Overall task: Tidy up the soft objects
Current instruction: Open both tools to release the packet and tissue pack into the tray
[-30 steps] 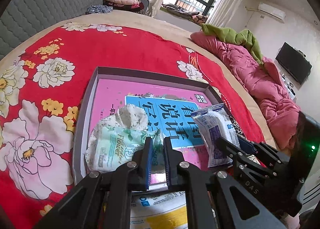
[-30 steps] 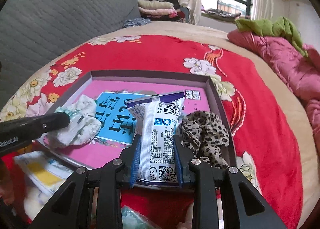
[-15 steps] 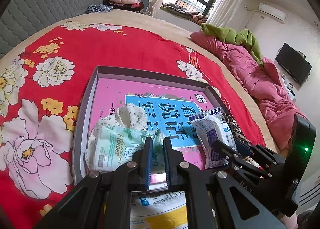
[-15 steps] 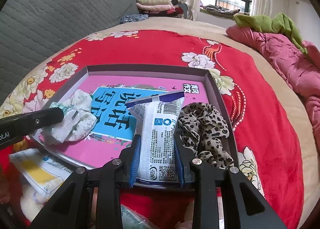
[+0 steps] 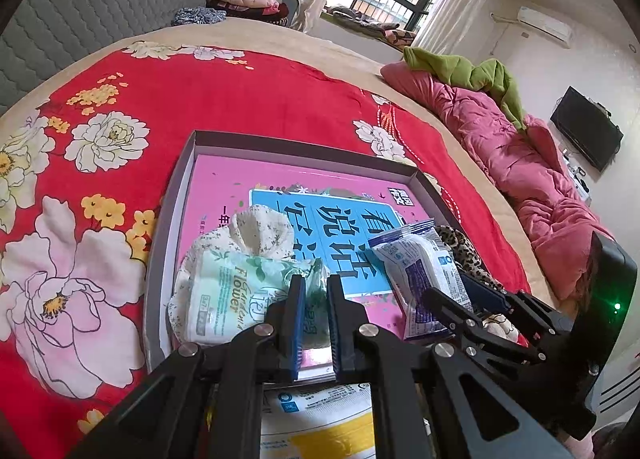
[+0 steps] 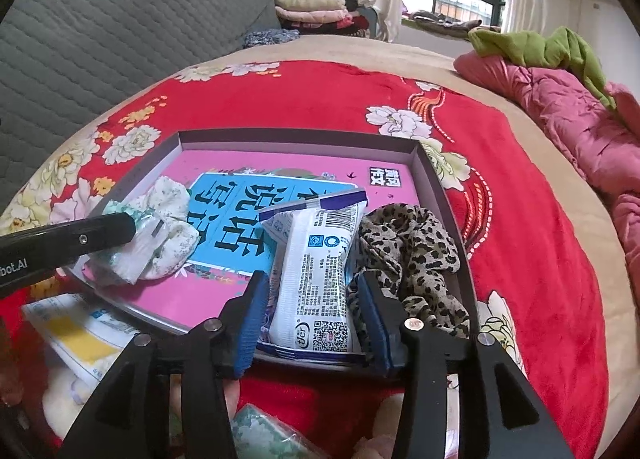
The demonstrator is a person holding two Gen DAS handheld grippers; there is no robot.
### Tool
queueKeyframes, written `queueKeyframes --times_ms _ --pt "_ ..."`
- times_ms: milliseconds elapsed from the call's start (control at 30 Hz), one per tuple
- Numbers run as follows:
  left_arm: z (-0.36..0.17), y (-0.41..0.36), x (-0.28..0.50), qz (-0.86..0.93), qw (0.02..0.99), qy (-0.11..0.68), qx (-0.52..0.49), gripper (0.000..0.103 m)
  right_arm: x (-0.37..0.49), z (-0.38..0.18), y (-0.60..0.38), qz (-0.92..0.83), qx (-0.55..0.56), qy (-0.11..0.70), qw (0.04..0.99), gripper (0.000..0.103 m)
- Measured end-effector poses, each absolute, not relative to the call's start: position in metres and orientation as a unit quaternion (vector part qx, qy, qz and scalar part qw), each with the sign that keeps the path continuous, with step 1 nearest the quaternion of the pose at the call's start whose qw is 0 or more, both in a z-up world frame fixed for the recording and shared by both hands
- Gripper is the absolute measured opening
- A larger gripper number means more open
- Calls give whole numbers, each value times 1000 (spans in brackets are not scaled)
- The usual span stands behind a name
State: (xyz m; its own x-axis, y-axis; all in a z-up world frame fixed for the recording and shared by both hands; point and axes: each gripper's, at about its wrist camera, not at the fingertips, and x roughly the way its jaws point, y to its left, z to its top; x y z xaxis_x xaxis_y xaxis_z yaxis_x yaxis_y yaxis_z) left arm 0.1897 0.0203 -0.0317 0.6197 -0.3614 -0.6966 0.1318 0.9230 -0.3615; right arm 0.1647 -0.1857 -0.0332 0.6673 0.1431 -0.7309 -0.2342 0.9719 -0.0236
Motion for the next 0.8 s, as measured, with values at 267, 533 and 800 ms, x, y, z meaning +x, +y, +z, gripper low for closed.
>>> queueKeyframes --times_ms 267,533,800 --pt "-34 20 190 -142 887 417 -140 11 152 -21 -198 86 -55 370 924 63" --pt "-34 16 189 -151 884 420 -138 11 139 -12 -206 81 -54 362 927 63" --pt "-33 16 190 -164 877 427 -148 11 132 -8 -212 72 -57 357 930 65"
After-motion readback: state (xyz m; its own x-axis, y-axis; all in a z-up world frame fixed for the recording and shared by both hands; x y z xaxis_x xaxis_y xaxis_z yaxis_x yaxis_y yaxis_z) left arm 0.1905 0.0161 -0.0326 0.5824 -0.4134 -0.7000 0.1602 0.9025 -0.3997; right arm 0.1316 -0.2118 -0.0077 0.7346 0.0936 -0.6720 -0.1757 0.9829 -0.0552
